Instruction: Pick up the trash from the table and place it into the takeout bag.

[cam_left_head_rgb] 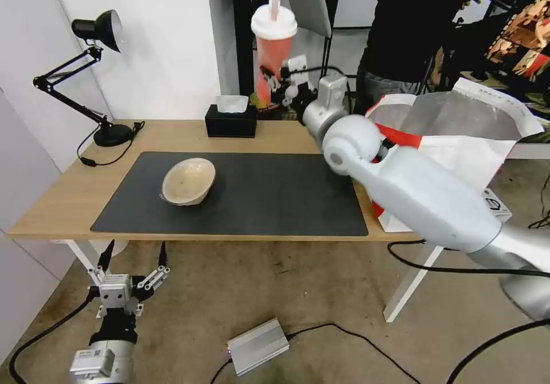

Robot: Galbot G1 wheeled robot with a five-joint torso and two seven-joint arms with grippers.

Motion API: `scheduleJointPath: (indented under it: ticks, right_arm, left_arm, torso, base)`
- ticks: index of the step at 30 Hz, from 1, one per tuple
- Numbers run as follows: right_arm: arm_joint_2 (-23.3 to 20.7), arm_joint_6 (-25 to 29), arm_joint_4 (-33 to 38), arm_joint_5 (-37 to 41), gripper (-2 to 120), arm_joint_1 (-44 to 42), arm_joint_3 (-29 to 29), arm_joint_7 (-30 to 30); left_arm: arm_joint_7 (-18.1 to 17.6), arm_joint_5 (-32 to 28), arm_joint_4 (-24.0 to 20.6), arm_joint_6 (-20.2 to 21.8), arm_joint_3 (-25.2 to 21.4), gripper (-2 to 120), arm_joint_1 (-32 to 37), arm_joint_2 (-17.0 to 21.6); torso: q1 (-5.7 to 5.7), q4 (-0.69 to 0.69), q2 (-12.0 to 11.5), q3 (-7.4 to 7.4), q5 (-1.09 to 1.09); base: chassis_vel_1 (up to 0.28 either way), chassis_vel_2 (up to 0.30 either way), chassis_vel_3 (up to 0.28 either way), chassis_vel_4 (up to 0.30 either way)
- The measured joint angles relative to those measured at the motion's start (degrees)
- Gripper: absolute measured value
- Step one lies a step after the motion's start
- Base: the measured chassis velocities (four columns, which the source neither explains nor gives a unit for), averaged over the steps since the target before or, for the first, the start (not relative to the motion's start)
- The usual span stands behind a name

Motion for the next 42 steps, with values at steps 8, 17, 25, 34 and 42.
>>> scheduleJointPath:
  ticks: [8, 17, 25, 34, 42]
  right_arm:
    - [-3.31, -0.07, -0.05, 1.11, 4, 3.39, 0.02, -1.30]
    - [-8.12, -0.24, -0.33, 1.86, 4, 6.72, 0.64, -3.23]
    - [-10.93, -0.77, -0.62, 1.95, 4, 8.38, 0.92, -4.81]
    - [-14.55, -0.80, -2.45, 0.80, 4, 9.45, 0.94, -8.94]
    - [-17.30, 0.88, -6.01, -1.69, 4, 9.82, 0.70, -12.74]
  left_arm:
    - [-0.02, -0.05, -0.03, -0.01, 0.05, 100, 0.07, 0.09]
    - [-0.02, 0.06, -0.07, -0.16, 0.57, 100, 0.12, 0.06]
    - [-0.02, 0.09, -0.09, -0.32, 0.57, 100, 0.14, 0.05]
    - [-0.05, -0.22, -0.41, -0.36, 0.38, 100, 0.20, 0.19]
    - [-0.05, -0.36, -0.42, -0.38, 0.54, 100, 0.03, 0.32]
  torso:
    - [0.00, 0.00, 0.00, 0.00, 0.01]
    - [0.00, -0.01, 0.00, 0.00, 0.01]
    - [0.00, 0.00, 0.00, 0.00, 0.00]
    - [0.00, 0.00, 0.00, 0.00, 0.00]
    - [0.00, 0.00, 0.00, 0.00, 0.01]
  base:
    - [0.000, 0.000, 0.000, 0.000]
    - [0.000, 0.000, 0.000, 0.000]
    - [0.000, 0.000, 0.000, 0.000]
    - [0.000, 0.000, 0.000, 0.000]
    - [0.000, 0.000, 0.000, 0.000]
